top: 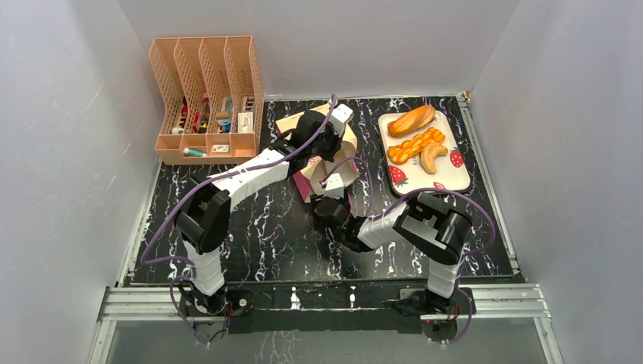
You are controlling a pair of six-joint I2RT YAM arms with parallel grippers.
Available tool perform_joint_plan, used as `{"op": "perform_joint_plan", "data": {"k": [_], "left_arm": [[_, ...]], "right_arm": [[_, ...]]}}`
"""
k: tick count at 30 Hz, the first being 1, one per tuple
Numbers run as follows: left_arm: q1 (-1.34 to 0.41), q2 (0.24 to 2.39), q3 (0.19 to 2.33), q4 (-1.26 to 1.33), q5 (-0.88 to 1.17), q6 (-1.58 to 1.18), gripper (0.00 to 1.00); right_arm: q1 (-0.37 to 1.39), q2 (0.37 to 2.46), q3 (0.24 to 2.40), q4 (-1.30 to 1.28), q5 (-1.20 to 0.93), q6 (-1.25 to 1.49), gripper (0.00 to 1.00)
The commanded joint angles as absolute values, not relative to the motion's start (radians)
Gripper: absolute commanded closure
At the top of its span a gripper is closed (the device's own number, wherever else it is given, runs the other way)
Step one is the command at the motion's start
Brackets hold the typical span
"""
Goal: Take the fake bread out of the paper bag
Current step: Pick up the clamp at the center of the board.
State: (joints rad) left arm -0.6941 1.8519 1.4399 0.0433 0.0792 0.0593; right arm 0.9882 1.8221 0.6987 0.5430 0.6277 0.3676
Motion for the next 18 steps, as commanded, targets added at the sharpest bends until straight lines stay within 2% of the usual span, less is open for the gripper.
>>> {"op": "perform_joint_plan", "data": {"k": [1, 10, 18], "left_arm": [[-0.703, 1.803, 1.451, 0.04, 0.104, 0.047, 1.0], [-0.702, 1.779, 1.436, 0.034, 0.089, 0.056, 1.0], [-0.703, 1.74, 1.427, 0.022, 0.077, 0.07, 1.0]], "right_arm": [[0.991, 1.813, 0.73, 0.587, 0.629, 0.364, 0.43], [0.983, 1.769, 0.704, 0.57, 0.617, 0.411, 0.52], [0.975, 1.676, 0.703, 0.495, 0.618, 0.445, 0.54]]}}
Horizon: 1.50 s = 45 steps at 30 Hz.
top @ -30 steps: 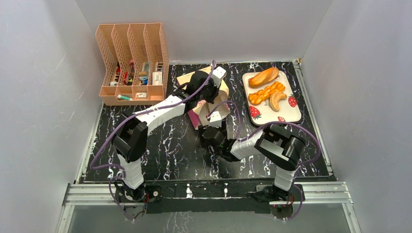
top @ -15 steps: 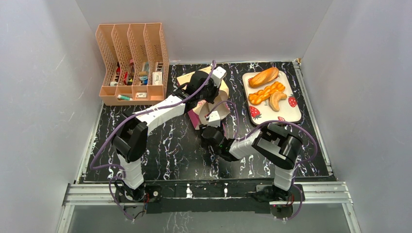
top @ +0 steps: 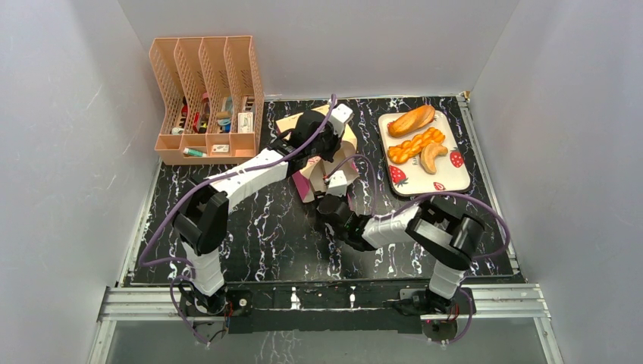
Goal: Take the fake bread out of the paper bag
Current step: Pick up the clamp at the center of the board.
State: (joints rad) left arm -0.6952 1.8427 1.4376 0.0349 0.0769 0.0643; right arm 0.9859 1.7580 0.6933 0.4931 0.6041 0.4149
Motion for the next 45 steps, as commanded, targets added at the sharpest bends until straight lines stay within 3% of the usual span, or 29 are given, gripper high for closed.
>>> {"op": "perform_joint_plan", "data": {"k": [1, 18, 33, 45], "left_arm": [[-0.703, 1.737, 1.43, 0.018, 0.077, 0.07, 1.0], [-0.703, 1.712, 1.443, -0.01, 0.098, 0.078, 1.0], [-0.703, 1.708, 1.457, -0.033, 0.107, 0.086, 1.0], [-0.703, 1.704, 1.474, -0.047, 0.134, 0.044, 1.0]], "right_arm": [[0.972, 1.669, 0.708, 0.477, 0.62, 0.45, 0.54], [0.954, 1.602, 0.805, 0.279, 0.646, 0.468, 0.55], [0.927, 1.482, 0.789, 0.216, 0.493, 0.612, 0.56], [0.836, 1.472, 0.721, 0.333, 0.312, 0.779, 0.57]]}}
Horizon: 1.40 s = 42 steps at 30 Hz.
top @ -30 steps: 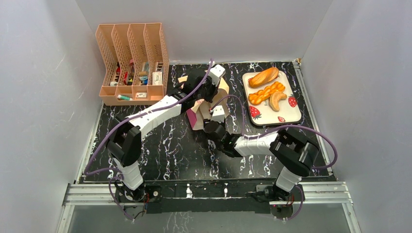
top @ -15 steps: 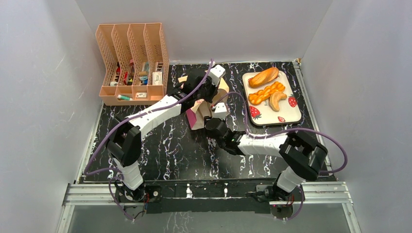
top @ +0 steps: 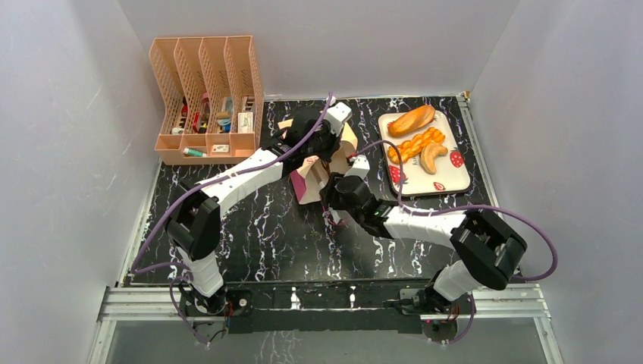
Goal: Take the fake bread out of the paper bag
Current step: Pick up the clamp at the center of the board, then take out the fake bread from the paper bag.
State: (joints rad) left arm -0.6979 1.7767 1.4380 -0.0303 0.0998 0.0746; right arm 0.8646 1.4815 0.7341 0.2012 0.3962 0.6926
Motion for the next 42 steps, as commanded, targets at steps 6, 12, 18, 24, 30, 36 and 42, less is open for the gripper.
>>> {"op": "perform_joint_plan", "data": {"k": [6, 12, 18, 24, 30, 36, 42], "left_arm": [[-0.703, 1.701, 1.483, -0.054, 0.142, 0.031, 1.0], [-0.703, 1.695, 1.488, -0.069, 0.141, 0.031, 1.0], [-0.703, 1.69, 1.501, -0.086, 0.152, 0.023, 1.0], [-0.702, 1.69, 1.51, -0.093, 0.159, 0.015, 1.0], [-0.703, 1.699, 1.517, -0.1, 0.163, 0.012, 1.0], [-0.703, 1.698, 1.52, -0.101, 0.166, 0.008, 1.0], [-0.703, 1.695, 1.513, -0.098, 0.164, 0.007, 1.0]], "right_arm": [[0.799, 1.488, 0.714, 0.413, 0.216, 0.832, 0.57], [0.795, 1.496, 0.725, 0.407, 0.177, 0.833, 0.57], [0.792, 1.554, 0.766, 0.424, 0.144, 0.816, 0.57], [0.771, 1.614, 0.796, 0.465, 0.114, 0.81, 0.57], [0.76, 1.653, 0.831, 0.487, 0.101, 0.797, 0.57], [0.756, 1.692, 0.862, 0.492, 0.086, 0.783, 0.61], [0.756, 1.703, 0.863, 0.487, 0.101, 0.762, 0.77]]}}
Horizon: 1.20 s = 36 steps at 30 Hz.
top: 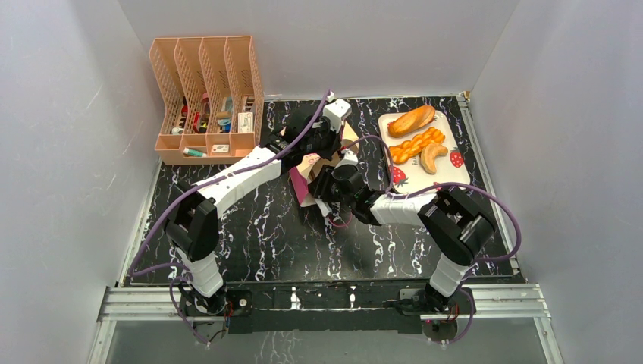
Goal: Take the fake bread out of the paper bag
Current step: Take out the fake bread from the paper bag.
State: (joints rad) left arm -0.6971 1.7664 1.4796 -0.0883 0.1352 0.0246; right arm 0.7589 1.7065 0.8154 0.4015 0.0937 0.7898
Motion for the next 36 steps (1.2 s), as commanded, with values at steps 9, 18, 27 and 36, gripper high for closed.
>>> {"op": "perform_joint_plan", "data": {"k": [9, 18, 27, 36], "left_arm": [[-0.703, 1.691, 1.504, -0.083, 0.144, 0.008, 1.0], [-0.703, 1.691, 1.5, -0.07, 0.067, 0.004, 1.0], [-0.703, 1.697, 1.516, -0.069, 0.077, -0.009, 1.0], [-0.703, 1.704, 1.514, -0.061, 0.075, -0.004, 1.0]], "right_arm": [[0.757, 1.659, 0.84, 0.456, 0.135, 0.72, 1.0], [0.77, 1.58, 0.794, 0.423, 0.125, 0.71, 1.0], [0.775, 1.57, 0.801, 0.379, 0.115, 0.699, 1.0], [0.782, 1.501, 0.757, 0.337, 0.112, 0.698, 1.0]]}}
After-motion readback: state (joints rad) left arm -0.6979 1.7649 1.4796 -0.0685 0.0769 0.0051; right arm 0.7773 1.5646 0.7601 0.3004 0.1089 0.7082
